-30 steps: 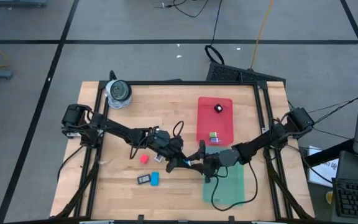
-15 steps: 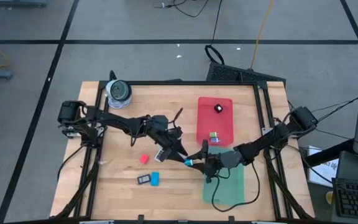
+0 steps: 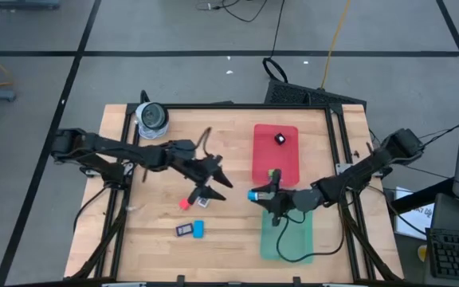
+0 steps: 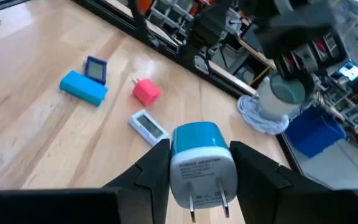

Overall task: Pick & Place Office items
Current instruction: Put the blue charger adapter into the red bin

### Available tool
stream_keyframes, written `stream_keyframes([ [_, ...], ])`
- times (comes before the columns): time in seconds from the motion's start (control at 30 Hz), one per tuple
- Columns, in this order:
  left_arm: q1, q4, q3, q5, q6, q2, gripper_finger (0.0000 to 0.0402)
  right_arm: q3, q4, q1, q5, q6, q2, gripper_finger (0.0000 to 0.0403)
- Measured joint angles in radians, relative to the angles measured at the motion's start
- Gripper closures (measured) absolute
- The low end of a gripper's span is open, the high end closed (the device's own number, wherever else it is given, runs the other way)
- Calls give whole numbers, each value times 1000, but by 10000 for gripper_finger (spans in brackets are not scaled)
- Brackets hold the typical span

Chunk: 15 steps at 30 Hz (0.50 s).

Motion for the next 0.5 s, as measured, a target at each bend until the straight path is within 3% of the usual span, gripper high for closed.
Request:
stream_keyframes([
  [0.27,0,9,-251,-232,18,-256,154,-162,15,-15,51,190,-218,275],
  [0.5,0,148,-476,-397,5,-468,141,-282,-5,-83,79,408,-390,275],
])
